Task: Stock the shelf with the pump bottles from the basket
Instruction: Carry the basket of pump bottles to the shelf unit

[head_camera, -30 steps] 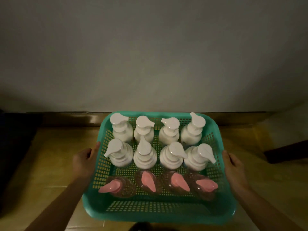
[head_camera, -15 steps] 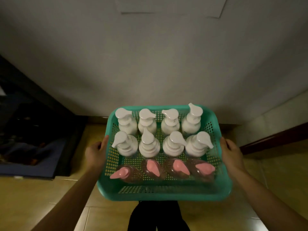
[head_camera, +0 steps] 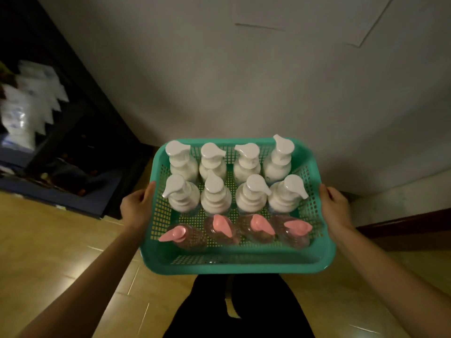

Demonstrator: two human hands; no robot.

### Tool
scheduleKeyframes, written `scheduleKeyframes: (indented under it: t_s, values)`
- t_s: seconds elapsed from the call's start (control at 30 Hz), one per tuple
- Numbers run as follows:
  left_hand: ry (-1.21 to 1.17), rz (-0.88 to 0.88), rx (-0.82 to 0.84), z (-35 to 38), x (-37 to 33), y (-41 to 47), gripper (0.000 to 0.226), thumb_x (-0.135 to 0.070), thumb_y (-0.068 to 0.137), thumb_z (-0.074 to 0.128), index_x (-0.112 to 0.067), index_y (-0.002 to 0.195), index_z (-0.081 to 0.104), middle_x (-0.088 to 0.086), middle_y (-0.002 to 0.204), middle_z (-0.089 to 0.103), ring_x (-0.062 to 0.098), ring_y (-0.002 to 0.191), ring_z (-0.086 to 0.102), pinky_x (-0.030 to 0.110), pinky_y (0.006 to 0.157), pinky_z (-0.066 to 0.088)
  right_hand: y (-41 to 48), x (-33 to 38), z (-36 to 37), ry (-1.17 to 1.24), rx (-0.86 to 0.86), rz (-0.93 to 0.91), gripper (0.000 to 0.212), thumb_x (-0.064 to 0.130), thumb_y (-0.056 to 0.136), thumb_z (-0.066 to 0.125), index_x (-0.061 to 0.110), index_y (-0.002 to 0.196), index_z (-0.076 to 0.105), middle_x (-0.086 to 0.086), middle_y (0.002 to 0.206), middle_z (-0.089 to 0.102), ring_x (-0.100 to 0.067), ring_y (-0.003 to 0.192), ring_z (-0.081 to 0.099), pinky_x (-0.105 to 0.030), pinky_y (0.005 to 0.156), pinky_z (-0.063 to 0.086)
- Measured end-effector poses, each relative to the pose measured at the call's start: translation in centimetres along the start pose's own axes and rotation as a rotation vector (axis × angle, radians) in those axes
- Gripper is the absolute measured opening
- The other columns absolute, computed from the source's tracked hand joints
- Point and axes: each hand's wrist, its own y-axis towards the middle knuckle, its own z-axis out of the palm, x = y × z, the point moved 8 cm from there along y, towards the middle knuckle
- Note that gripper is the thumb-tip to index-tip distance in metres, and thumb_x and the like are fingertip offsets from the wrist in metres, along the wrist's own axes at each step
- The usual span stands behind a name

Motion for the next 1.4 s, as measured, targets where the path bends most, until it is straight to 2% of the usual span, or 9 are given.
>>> scheduleKeyframes:
  t_s: [0.27, 0.47, 0.6, 0.77, 0.93, 1.07, 1.2, 1.27, 1.4]
  values:
    - [-0.082, -0.155, -0.264, -3.7, 4.9, -5.9, 0.052, -0.044, 0.089, 0.048, -0.003, 0.059, 0.057, 0.003, 0.048, 0.056, 0.012, 0.045, 0.047, 0.023, 0.047, 0.036, 3.6, 2.9, 5.8, -0.074, 0.305, -0.159, 0.036, 0.055, 0.081, 0.041, 0.026, 0.082, 0.061, -0.02, 0.094, 0.066, -0.039, 0.087, 0.063, -0.058, 0.082, 0.051]
    - [-0.187, -0.369, -0.554, -5.9, 10.3, -15.2, 0.059, -0.051, 0.086, 0.048, 0.006, 0.077, 0.064, 0.03, 0.074, 0.064, 0.032, 0.06, 0.06, 0.037, 0.056, 0.048, 2.1, 8.4, 10.8, -0.21, 0.543, -0.406, 0.033, 0.033, 0.093, 0.041, 0.008, 0.082, 0.059, -0.012, 0.076, 0.059, -0.023, 0.072, 0.051, -0.035, 0.062, 0.041]
    - [-0.294, -0.493, -0.733, -7.3, 14.2, -23.7, 0.055, -0.053, 0.085, 0.05, -0.001, 0.072, 0.064, 0.02, 0.064, 0.061, 0.028, 0.06, 0.059, 0.033, 0.055, 0.047, -1.9, 10.1, 15.5, -0.307, 0.722, -0.548, 0.034, 0.032, 0.092, 0.04, 0.018, 0.063, 0.05, -0.003, 0.063, 0.049, -0.021, 0.066, 0.046, -0.033, 0.062, 0.037]
    - [-0.382, -0.598, -0.983, -9.7, 18.0, -34.2, 0.042, -0.044, 0.087, 0.051, -0.015, 0.057, 0.058, -0.002, 0.047, 0.059, 0.012, 0.046, 0.057, 0.022, 0.045, 0.045, -11.2, 10.1, 20.7, -0.395, 0.976, -0.687, 0.036, 0.035, 0.094, 0.038, 0.019, 0.065, 0.05, -0.001, 0.064, 0.05, -0.013, 0.056, 0.046, -0.029, 0.05, 0.036]
    - [-0.367, -0.73, -1.229, -12.4, 23.1, -45.4, 0.055, -0.044, 0.086, 0.053, -0.006, 0.048, 0.046, 0.01, 0.045, 0.041, 0.014, 0.043, 0.036, 0.028, 0.046, 0.029, -22.6, 7.4, 25.5, -0.487, 1.212, -0.797, 0.038, 0.039, 0.094, 0.038, 0.009, 0.08, 0.057, -0.007, 0.071, 0.057, -0.02, 0.065, 0.053, -0.034, 0.06, 0.043]
    - [-0.374, -0.839, -1.394, -13.2, 26.4, -53.6, 0.063, -0.045, 0.087, 0.051, 0.007, 0.053, 0.049, 0.011, 0.046, 0.045, 0.015, 0.047, 0.039, 0.027, 0.041, 0.028, -32.8, 4.9, 28.7, -0.556, 1.377, -0.895, 0.04, 0.034, 0.096, 0.038, 0.0, 0.09, 0.057, -0.009, 0.074, 0.057, -0.024, 0.074, 0.054, -0.036, 0.065, 0.043]
    - [-0.381, -0.989, -1.563, -13.2, 27.5, -61.1, 0.052, -0.037, 0.09, 0.051, -0.016, 0.043, 0.041, -0.012, 0.029, 0.046, 0.001, 0.03, 0.035, 0.015, 0.032, 0.023, -43.1, 1.6, 31.2, -0.623, 1.546, -0.952, 0.034, 0.031, 0.096, 0.039, 0.004, 0.086, 0.056, -0.006, 0.066, 0.052, -0.021, 0.066, 0.05, -0.024, 0.05, 0.04]
    - [-0.411, -1.064, -1.656, -12.6, 28.2, -64.4, 0.052, -0.037, 0.09, 0.051, -0.015, 0.043, 0.039, -0.006, 0.028, 0.042, 0.004, 0.031, 0.032, 0.02, 0.037, 0.023, -48.2, 0.0, 32.0, -0.662, 1.632, -1.003, 0.032, 0.031, 0.096, 0.038, 0.005, 0.087, 0.055, -0.006, 0.067, 0.052, -0.018, 0.06, 0.048, -0.015, 0.04, 0.037]
    - [-0.465, -1.234, -1.826, -10.7, 29.6, -70.0, 0.054, -0.043, 0.088, 0.05, -0.005, 0.05, 0.046, 0.009, 0.047, 0.034, 0.009, 0.044, 0.027, 0.028, 0.044, 0.022, -58.2, -3.8, 33.0, -0.802, 1.802, -1.105, 0.033, 0.037, 0.096, 0.035, 0.011, 0.094, 0.055, -0.008, 0.077, 0.058, -0.017, 0.063, 0.055, -0.024, 0.047, 0.039]
